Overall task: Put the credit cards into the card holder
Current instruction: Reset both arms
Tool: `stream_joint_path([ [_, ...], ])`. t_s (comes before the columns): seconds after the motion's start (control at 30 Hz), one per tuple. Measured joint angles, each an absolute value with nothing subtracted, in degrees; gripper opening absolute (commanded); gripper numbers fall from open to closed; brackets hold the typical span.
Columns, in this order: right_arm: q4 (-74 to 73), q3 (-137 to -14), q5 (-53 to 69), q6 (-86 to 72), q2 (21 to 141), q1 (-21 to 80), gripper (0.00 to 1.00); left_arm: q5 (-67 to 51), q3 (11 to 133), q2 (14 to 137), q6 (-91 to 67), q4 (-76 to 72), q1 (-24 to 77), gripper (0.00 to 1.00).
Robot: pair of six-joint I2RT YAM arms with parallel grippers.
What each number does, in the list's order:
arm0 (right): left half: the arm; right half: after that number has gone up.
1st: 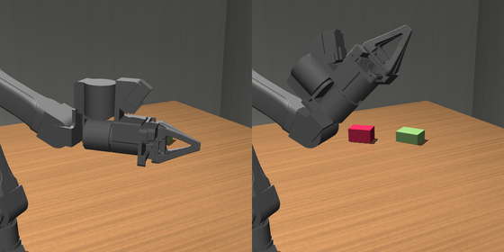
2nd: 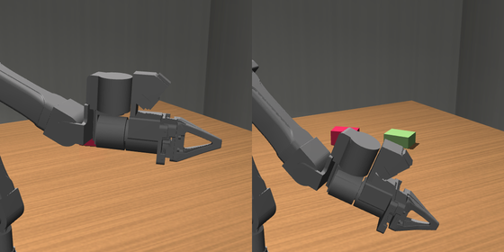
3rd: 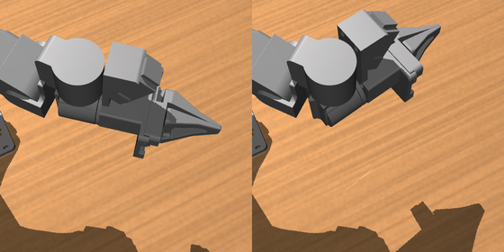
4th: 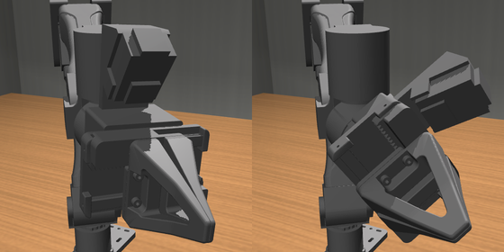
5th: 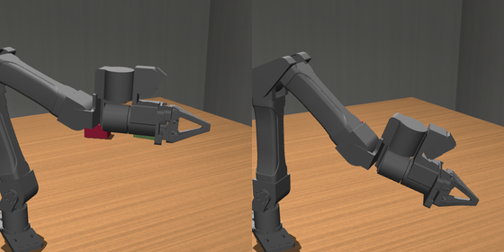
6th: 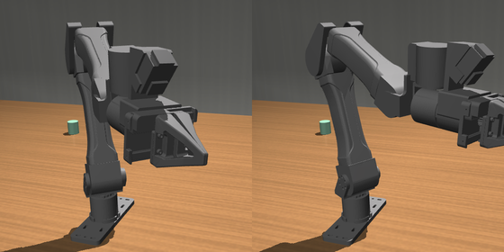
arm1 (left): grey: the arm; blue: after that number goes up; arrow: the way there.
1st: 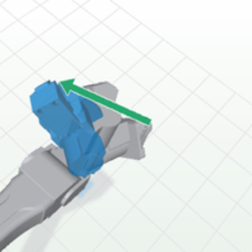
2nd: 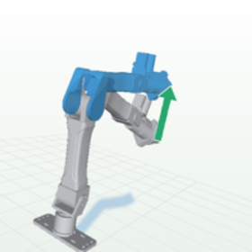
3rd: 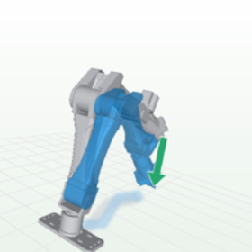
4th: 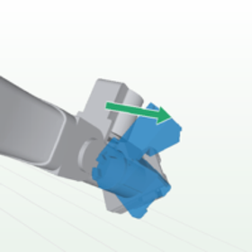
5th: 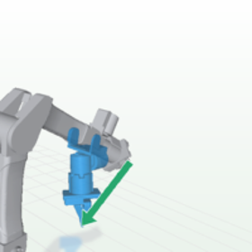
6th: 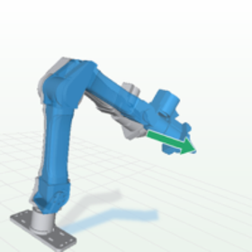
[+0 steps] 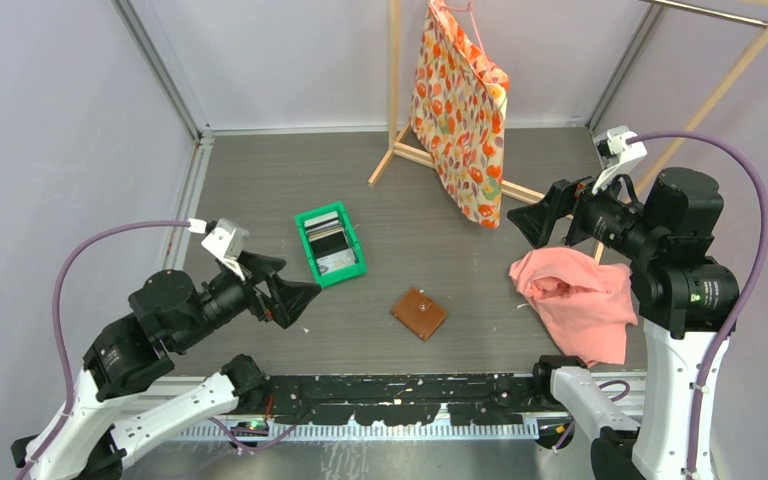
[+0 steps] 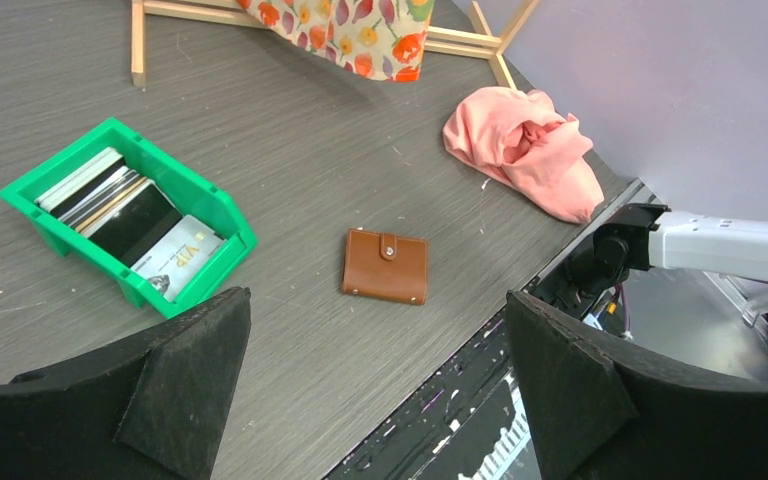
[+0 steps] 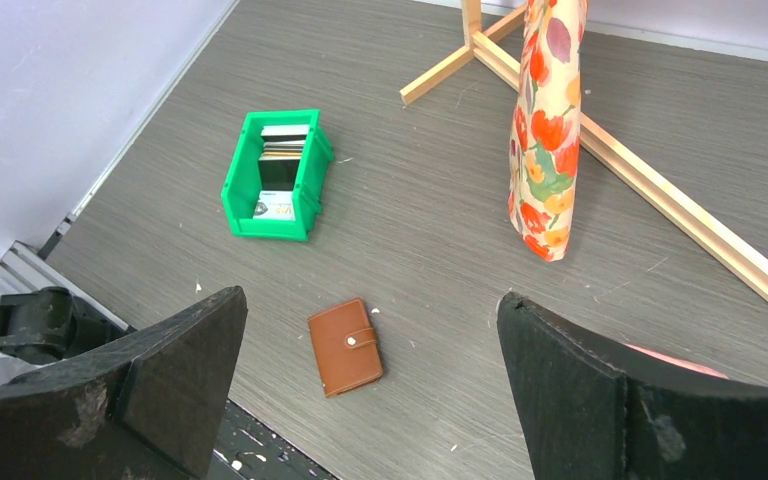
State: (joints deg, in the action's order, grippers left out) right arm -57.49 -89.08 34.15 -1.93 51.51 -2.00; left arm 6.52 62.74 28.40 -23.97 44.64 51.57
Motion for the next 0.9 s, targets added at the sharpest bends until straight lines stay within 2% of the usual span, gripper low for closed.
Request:
stream_joint_path([
  [0.9,-57.39,-87.81,34.63,-2.48,51.48,-2.5,1.0,6.42,58.67,25.67,-25.21,44.62,51.57,1.0],
])
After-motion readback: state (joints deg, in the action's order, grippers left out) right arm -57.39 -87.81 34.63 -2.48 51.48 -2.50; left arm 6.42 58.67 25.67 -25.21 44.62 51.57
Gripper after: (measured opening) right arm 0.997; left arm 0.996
